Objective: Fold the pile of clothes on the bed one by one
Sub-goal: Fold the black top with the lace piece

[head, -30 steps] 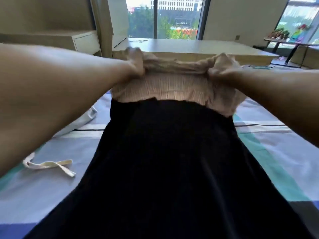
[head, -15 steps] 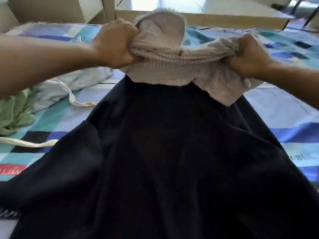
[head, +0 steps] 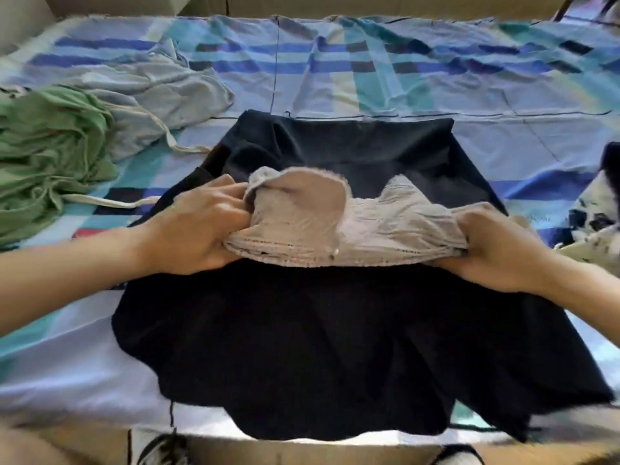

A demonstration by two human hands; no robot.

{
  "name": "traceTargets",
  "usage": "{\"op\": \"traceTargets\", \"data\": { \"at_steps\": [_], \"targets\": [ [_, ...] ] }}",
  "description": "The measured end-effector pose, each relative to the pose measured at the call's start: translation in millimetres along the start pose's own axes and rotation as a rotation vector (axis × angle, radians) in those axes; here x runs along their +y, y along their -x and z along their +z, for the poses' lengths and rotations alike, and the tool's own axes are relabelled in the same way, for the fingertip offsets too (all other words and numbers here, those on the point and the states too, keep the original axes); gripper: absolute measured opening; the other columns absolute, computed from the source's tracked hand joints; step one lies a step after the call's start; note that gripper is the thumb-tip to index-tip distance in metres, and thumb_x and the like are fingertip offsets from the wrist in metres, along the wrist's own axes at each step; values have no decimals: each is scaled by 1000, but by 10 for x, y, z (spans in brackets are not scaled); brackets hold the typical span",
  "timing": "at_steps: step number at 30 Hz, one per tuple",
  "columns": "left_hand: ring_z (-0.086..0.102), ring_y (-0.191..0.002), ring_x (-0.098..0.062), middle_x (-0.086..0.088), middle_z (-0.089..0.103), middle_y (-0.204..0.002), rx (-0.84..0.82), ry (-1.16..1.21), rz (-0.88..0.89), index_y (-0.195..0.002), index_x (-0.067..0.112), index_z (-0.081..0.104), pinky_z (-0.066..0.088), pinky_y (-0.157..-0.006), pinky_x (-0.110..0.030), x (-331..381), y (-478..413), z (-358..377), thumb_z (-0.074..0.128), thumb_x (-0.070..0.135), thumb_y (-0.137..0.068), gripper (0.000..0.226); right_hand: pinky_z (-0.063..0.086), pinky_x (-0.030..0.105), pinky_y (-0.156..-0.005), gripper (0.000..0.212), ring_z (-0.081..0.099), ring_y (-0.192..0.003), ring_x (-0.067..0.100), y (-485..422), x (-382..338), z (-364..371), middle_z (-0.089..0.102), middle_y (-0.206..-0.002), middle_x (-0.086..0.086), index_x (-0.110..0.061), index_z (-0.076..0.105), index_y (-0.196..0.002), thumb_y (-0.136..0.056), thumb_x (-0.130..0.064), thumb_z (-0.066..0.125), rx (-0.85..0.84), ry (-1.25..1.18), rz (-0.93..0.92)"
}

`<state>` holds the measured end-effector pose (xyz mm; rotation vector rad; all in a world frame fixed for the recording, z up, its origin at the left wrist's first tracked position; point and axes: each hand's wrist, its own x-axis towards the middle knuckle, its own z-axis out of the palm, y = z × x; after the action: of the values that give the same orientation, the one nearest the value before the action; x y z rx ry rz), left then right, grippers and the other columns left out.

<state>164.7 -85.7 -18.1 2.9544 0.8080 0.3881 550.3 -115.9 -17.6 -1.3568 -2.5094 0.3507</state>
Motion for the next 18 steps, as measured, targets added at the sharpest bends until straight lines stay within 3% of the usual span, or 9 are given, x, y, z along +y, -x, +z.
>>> {"op": "traceTargets", "data": {
  "at_steps": [3,5,7,9,11,12,15,16,18],
  "targets": [
    [55,-90,-18,9,57,-82,-269,14,81,-67,31,44,38,-78,-31,201,192,4,62,53,-91,37,44,27,-77,41,62,-80,8,161,-18,-77,66,-86,-8,-23,65,-83,-73,-62,70,-525,67,113],
    [53,-93,-11,15,54,-87,-392,164,-11,-70,35,46,44,-82,-34,228,254,-45,57,68,-90,40,47,33,-86,41,66,-85,11,172,21,-223,70,-95,-5,-25,74,-95,-78,-62,68,-715,-162,126],
    [55,-88,-13,13,55,-87,-308,397,-98,-73,27,56,45,-77,-34,176,260,-114,48,62,-96,43,54,29,-76,48,70,-80,15,100,65,-394,75,-91,0,-22,78,-100,-74,-62,73,-573,-464,228],
    [53,-72,-19,4,54,-76,-72,511,-197,-69,14,56,42,-67,-35,45,183,-157,41,56,-100,54,53,14,-74,70,72,-83,13,-69,251,-473,78,-91,-1,-24,79,-97,-54,-78,76,-229,-544,350],
    [51,-66,-19,-2,53,-69,159,428,-399,-65,11,54,41,-66,-39,-185,20,-118,43,55,-98,57,48,7,-69,98,67,-78,14,-292,557,-409,76,-88,1,-25,73,-106,-34,-91,71,22,-479,469],
    [53,-67,-17,-3,56,-69,217,338,-543,-67,11,57,41,-68,-37,-370,-69,-51,47,56,-95,54,48,11,-71,106,65,-79,15,-413,745,-357,74,-91,2,-22,68,-117,-36,-90,73,84,-468,544],
    [64,-96,-24,-6,69,-98,201,191,-989,-95,17,67,46,-85,-35,-1040,-341,237,62,55,-90,39,47,31,-81,91,62,-100,27,-724,1114,-189,63,-122,16,-15,39,-149,-76,-48,81,136,-488,823],
    [61,-111,-28,-10,67,-115,151,173,-1106,-110,18,65,45,-94,-37,-1239,-430,331,63,60,-88,48,44,33,-84,94,60,-111,31,-811,1218,-145,56,-135,18,-16,31,-154,-79,-43,81,163,-471,892],
    [48,-132,-35,-16,54,-140,121,175,-1275,-138,19,50,38,-110,-44,-1545,-621,470,61,73,-81,79,47,36,-92,117,56,-123,32,-1001,1387,-70,48,-145,17,-20,22,-157,-66,-55,87,229,-506,959]
  ]
}}
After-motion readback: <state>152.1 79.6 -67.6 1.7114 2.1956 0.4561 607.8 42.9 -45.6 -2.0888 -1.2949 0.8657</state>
